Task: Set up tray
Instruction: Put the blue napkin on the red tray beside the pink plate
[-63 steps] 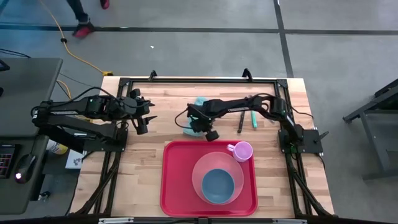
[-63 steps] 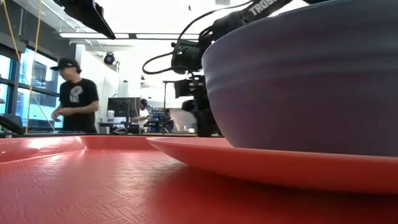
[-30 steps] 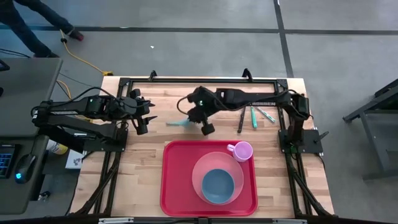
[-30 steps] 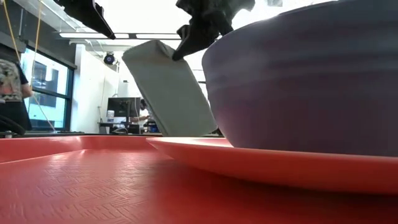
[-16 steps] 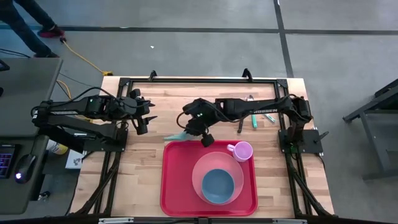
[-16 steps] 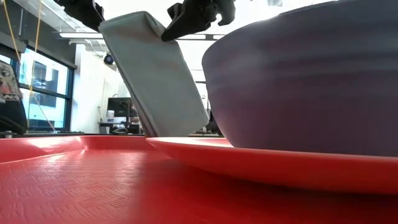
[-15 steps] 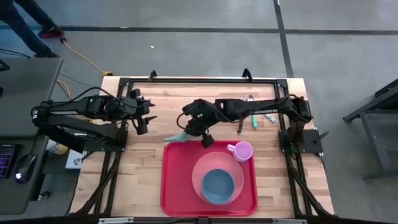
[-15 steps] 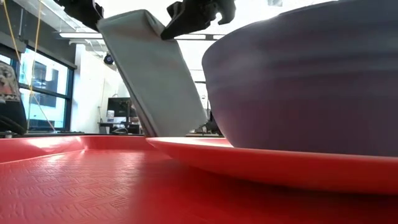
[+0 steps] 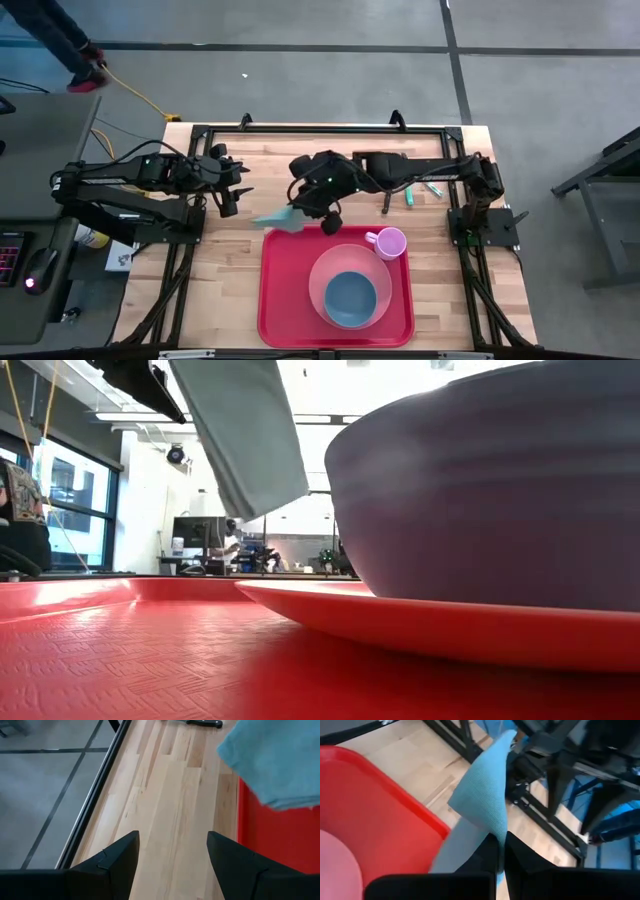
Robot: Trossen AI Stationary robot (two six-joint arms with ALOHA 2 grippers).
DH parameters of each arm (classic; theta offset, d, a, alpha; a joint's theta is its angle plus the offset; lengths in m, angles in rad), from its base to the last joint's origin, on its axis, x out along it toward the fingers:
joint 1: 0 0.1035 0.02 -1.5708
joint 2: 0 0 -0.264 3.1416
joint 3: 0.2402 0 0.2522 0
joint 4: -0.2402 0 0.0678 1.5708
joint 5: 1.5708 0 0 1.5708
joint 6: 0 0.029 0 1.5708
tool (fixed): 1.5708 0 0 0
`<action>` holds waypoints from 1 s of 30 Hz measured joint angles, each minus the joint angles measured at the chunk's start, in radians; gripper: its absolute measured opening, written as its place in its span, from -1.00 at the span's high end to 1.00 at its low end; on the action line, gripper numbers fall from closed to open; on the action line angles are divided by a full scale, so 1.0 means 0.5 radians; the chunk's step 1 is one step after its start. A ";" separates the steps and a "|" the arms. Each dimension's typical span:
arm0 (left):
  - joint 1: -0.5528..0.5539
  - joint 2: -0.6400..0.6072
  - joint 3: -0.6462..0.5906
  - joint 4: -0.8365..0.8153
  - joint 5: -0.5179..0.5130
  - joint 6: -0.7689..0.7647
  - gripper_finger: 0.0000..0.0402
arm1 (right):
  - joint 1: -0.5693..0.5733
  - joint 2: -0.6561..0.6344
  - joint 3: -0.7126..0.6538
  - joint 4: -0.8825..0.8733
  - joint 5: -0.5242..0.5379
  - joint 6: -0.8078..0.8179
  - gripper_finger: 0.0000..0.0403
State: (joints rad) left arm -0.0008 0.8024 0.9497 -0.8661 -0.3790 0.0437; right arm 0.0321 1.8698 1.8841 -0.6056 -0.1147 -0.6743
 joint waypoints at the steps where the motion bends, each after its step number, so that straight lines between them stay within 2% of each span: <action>1: 0.000 0.000 0.000 0.000 0.000 0.000 -0.32 | 0.004 0.003 0.003 -0.006 -0.004 0.000 1.00; 7: 0.000 0.000 0.000 -0.001 -0.001 0.000 -0.32 | 0.042 0.039 -0.148 0.068 -0.046 0.021 1.00; 10: 0.000 0.000 0.000 -0.001 0.003 0.000 -0.32 | 0.097 0.069 -0.328 0.237 -0.033 0.027 1.00; 13: 0.000 0.001 0.000 -0.003 0.006 0.000 -0.32 | 0.157 0.099 -0.474 0.402 -0.120 0.090 1.00; 19: 0.000 0.000 0.000 -0.008 0.008 0.000 -0.32 | 0.302 0.139 -0.671 0.582 -0.189 0.159 1.00; 23: 0.000 0.000 0.000 -0.008 0.006 0.000 -0.32 | 0.350 0.135 -0.737 0.747 -0.326 0.249 1.00; 30: 0.000 0.001 0.000 0.004 0.005 -0.001 -0.32 | 0.351 0.137 -0.759 0.912 -0.416 0.268 1.00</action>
State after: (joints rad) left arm -0.0006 0.8028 0.9497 -0.8640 -0.3763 0.0432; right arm 0.2077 1.9384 1.5044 -0.1495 -0.3227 -0.5404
